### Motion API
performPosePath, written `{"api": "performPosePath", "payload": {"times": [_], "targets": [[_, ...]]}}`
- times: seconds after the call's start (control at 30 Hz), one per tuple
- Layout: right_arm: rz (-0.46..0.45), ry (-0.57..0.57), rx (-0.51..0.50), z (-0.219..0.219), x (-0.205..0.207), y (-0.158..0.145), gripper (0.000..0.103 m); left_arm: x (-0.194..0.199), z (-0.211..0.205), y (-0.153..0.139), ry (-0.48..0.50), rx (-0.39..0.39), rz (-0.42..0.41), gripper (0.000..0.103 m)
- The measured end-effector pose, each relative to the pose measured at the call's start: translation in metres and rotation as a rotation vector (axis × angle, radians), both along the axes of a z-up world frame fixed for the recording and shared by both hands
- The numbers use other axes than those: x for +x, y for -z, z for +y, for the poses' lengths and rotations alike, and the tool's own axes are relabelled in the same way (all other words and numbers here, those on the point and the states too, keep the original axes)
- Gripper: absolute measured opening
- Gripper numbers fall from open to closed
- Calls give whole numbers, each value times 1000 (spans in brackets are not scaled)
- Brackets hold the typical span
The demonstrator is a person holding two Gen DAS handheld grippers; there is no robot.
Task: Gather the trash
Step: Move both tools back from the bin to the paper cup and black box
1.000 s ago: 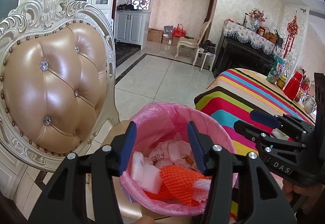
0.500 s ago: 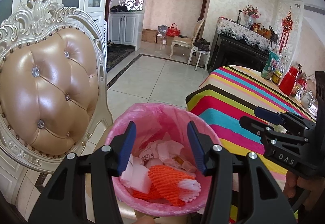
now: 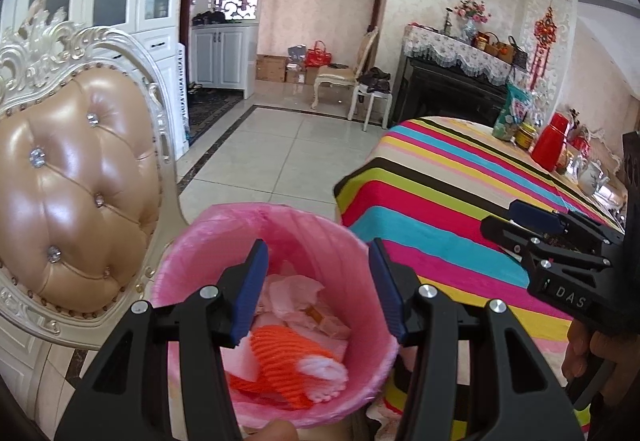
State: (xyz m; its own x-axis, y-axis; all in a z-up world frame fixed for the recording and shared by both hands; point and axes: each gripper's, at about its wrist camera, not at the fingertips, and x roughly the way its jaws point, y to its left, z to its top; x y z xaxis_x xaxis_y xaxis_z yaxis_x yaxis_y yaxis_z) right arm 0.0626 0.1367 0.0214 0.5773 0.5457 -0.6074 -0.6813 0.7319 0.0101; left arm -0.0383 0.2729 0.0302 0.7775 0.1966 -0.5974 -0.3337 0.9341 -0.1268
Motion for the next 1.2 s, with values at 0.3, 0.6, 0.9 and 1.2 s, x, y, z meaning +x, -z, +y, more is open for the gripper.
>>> {"api": "performPosePath", "payload": {"times": [0.3,0.6,0.9,1.2], "targets": [[-3,117,-6,-66,26,3,55,35,-51,5,98,-1,13,51],[-1,223,-10,-138,50,9,56,77,-110,12,196,0,39,51],[-3,306,-26,-206,73,17,58,125,-174,26,285,-27,73,51],[15,381,-38,-271,99,30,60,175,-228,52,354,-68,129,51]]}}
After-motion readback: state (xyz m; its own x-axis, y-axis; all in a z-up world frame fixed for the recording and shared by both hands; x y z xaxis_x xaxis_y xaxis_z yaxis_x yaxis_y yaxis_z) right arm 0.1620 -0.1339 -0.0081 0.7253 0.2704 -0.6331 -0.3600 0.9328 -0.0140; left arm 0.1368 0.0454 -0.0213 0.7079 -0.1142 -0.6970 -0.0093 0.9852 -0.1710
